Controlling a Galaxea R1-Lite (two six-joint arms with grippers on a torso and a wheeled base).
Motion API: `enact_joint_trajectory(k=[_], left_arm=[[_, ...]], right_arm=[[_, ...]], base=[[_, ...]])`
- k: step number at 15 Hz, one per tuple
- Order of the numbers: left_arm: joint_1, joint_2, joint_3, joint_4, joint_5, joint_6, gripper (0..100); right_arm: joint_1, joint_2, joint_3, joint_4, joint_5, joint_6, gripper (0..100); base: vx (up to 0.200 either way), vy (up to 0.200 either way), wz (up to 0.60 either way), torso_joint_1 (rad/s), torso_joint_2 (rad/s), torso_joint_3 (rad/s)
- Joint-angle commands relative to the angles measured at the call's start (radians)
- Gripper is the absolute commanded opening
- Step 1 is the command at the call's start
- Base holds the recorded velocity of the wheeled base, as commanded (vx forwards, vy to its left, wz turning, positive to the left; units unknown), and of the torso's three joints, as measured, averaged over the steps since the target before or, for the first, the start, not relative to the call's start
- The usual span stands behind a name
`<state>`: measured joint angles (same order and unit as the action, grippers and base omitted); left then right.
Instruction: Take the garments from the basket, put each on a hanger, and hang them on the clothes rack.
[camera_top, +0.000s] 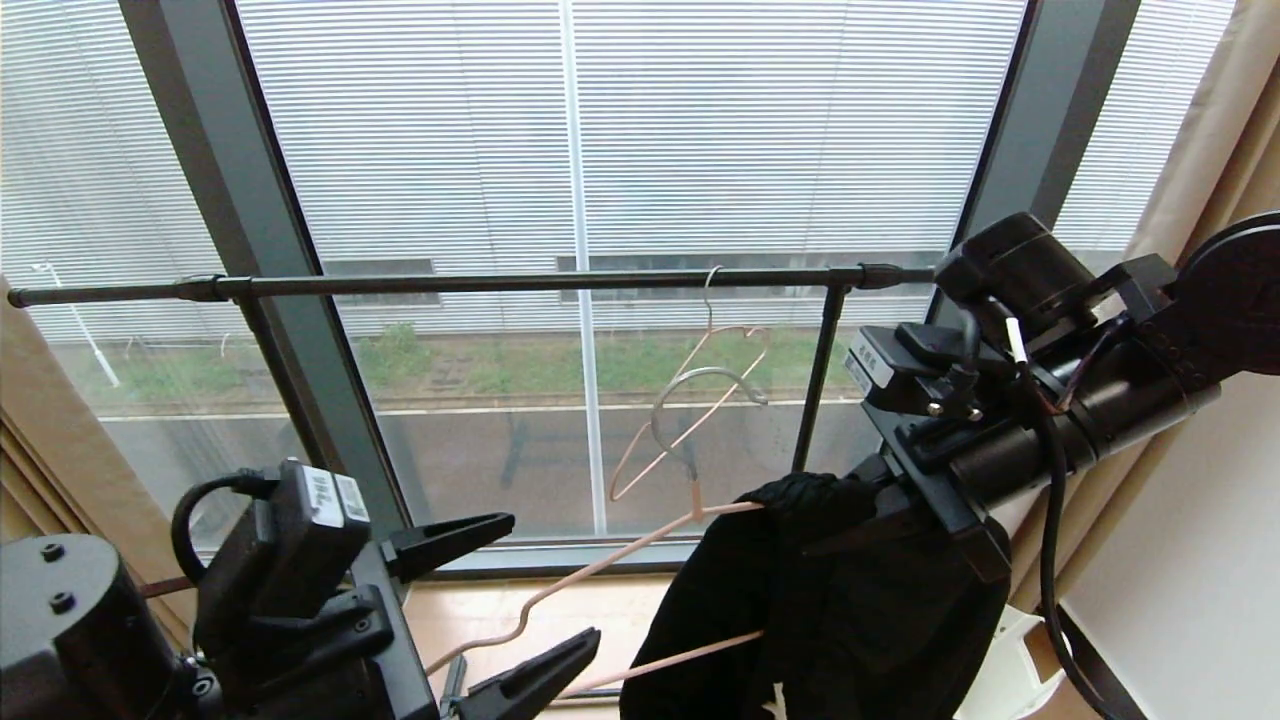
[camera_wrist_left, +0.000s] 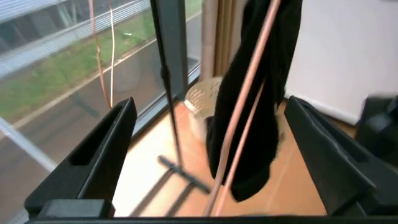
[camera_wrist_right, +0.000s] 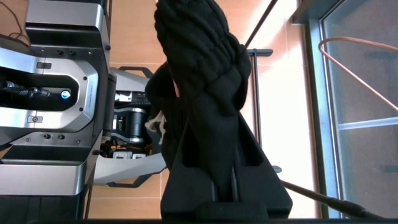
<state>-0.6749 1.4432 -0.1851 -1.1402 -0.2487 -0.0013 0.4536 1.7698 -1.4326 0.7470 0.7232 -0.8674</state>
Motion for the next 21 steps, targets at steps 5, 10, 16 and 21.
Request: enact_joint_trajectory(k=[5, 10, 16, 21], left_arm=[[0.256, -0.093, 0.042, 0.005, -0.063, -0.379, 100], [0.259, -0.072, 0.125, 0.008, -0.28, -0.531, 100], [0.202, 0.198, -0.001, 0.002, -0.3, -0.572, 100], [0.153, 0.332, -0.119, -0.009, -0.299, -0.577, 100]], right_arm=[[-0.095, -0.067, -0.057, -0.009, 0.002, 0.11, 0], [-0.098, -0.096, -0.154, -0.006, 0.001, 0.393, 0], [-0.095, -0.127, -0.158, -0.009, 0.097, 0.412, 0], [-0.062, -0.151, -0.157, -0.006, 0.101, 0.412, 0]], base=[[0.0, 0.0, 0.0, 0.0, 0.0, 0.0], [0.0, 0.0, 0.0, 0.0, 0.0, 0.0], [0.0, 0.0, 0.0, 0.0, 0.0, 0.0], [0.0, 0.0, 0.0, 0.0, 0.0, 0.0]])
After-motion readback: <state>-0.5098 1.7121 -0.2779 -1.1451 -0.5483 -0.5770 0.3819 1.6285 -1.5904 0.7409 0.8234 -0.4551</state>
